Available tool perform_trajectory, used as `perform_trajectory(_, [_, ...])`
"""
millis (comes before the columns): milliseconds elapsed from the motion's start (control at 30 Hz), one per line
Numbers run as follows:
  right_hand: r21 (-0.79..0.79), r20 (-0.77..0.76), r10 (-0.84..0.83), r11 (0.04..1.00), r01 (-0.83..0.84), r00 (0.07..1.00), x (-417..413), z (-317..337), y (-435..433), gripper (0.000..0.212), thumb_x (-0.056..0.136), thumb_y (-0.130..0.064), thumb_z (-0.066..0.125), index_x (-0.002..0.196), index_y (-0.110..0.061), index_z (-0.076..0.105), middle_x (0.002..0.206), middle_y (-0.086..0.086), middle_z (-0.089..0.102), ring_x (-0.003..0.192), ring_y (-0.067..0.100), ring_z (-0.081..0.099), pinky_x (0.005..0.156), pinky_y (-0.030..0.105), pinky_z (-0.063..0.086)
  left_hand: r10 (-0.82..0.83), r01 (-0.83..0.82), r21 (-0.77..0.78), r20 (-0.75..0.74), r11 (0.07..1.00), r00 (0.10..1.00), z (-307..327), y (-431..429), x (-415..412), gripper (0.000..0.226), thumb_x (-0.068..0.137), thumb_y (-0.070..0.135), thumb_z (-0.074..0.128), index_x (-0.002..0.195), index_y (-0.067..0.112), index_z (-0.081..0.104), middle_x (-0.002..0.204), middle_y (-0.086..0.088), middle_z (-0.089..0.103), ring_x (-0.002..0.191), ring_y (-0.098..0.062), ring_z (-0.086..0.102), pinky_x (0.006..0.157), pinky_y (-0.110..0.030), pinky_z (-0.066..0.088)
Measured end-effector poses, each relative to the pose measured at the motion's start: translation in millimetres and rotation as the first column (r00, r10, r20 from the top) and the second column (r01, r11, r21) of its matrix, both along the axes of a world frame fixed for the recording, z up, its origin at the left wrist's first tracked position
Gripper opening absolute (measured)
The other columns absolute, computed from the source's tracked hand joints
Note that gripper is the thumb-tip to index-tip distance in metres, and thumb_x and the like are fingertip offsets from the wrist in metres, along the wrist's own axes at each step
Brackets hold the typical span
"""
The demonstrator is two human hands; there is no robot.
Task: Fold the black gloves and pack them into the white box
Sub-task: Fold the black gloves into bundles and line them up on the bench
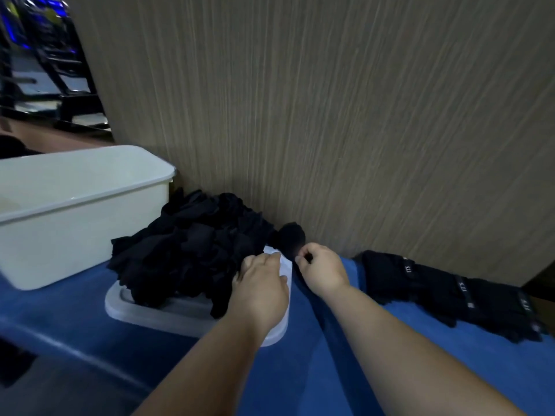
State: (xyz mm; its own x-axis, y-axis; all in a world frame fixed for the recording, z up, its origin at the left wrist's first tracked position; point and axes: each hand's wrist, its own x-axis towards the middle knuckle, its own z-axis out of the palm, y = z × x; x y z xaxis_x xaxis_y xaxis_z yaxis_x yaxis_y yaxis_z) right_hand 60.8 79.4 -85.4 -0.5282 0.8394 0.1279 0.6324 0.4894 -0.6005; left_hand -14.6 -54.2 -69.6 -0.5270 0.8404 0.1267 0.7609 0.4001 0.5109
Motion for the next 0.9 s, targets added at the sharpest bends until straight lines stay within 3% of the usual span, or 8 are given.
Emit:
perform_trajectory(267, [-0.038,0.023,0.062,0.997,-0.061,0.998,80,7,-40,0.015,0.091,-0.030,0.060,0.077,-0.032,0.056,0.075,-0.013,0.057,0.066,0.003,0.051,0.063,0.021,0.044,-0.065,0.050,0.092,0.168,0.994,0.984,-2,5,19,0.050,0.098,0.032,0.046,0.145,0.021,0.033,0.143,-0.002,0.043,0.132,-0.020,0.037,0.102,-0.031,0.035])
perform_trajectory(333, [-0.069,-0.001,0.076,0.995,-0.076,0.997,102,7,-52,0.017,0.090,-0.028,0.062,0.075,-0.034,0.056,0.076,-0.014,0.055,0.066,0.002,0.050,0.065,0.020,0.043,-0.108,0.098,0.066,0.172,0.993,0.979,-6,6,28,0.056,0.096,0.035,0.052,0.147,0.026,0.031,0.142,-0.001,0.043,0.128,-0.020,0.042,0.104,-0.033,0.038])
perform_trajectory(433, [-0.148,-0.032,0.057,0.987,-0.061,0.998,134,7,-63,0.019,0.089,-0.027,0.064,0.072,-0.033,0.056,0.067,-0.014,0.053,0.061,0.002,0.046,0.061,0.019,0.041,-0.211,0.208,0.036,0.198,0.977,0.957,-11,9,45,0.053,0.089,0.037,0.061,0.138,0.031,0.042,0.134,0.003,0.046,0.118,-0.017,0.050,0.101,-0.037,0.043])
perform_trajectory(500, [-0.214,-0.067,0.026,0.976,-0.040,0.997,153,8,-69,0.018,0.088,-0.026,0.065,0.072,-0.030,0.058,0.064,-0.013,0.053,0.060,0.003,0.046,0.060,0.019,0.041,-0.264,0.263,0.035,0.199,0.964,0.944,-14,10,57,0.049,0.085,0.039,0.064,0.131,0.031,0.049,0.127,0.004,0.052,0.111,-0.016,0.054,0.097,-0.036,0.046])
perform_trajectory(600, [-0.299,-0.161,0.002,0.953,-0.051,0.987,173,10,-76,0.011,0.088,-0.023,0.067,0.078,-0.025,0.061,0.071,-0.012,0.061,0.067,0.002,0.053,0.070,0.021,0.044,-0.320,0.316,0.055,0.224,0.947,0.920,-16,10,73,0.045,0.084,0.035,0.066,0.125,0.030,0.050,0.118,0.007,0.057,0.101,-0.012,0.058,0.089,-0.029,0.047])
perform_trajectory(700, [-0.345,-0.286,-0.057,0.937,-0.048,0.957,186,9,-82,0.011,0.090,-0.020,0.063,0.089,-0.024,0.054,0.072,-0.006,0.071,0.066,0.000,0.058,0.075,0.024,0.045,-0.363,0.350,0.098,0.245,0.932,0.899,-16,7,81,0.038,0.084,0.029,0.063,0.118,0.035,0.047,0.104,0.012,0.060,0.085,-0.005,0.058,0.078,-0.028,0.049])
perform_trajectory(800, [-0.208,-0.301,-0.116,0.977,0.054,0.947,193,5,-86,0.025,0.088,-0.019,0.066,0.094,-0.029,0.044,0.068,-0.005,0.070,0.061,0.003,0.057,0.071,0.028,0.046,-0.397,0.366,0.156,0.284,0.917,0.873,-11,1,86,0.035,0.086,0.023,0.058,0.116,0.032,0.043,0.096,0.015,0.060,0.073,0.003,0.054,0.066,-0.016,0.040])
perform_trajectory(900, [-0.067,-0.295,-0.071,0.996,0.054,0.953,201,6,-86,0.039,0.078,-0.022,0.076,0.097,-0.037,0.045,0.067,-0.005,0.063,0.058,0.005,0.055,0.065,0.028,0.047,-0.421,0.371,0.208,0.317,0.905,0.850,-5,-4,92,0.032,0.088,0.020,0.055,0.113,0.031,0.040,0.094,0.015,0.061,0.073,0.007,0.053,0.066,-0.012,0.038])
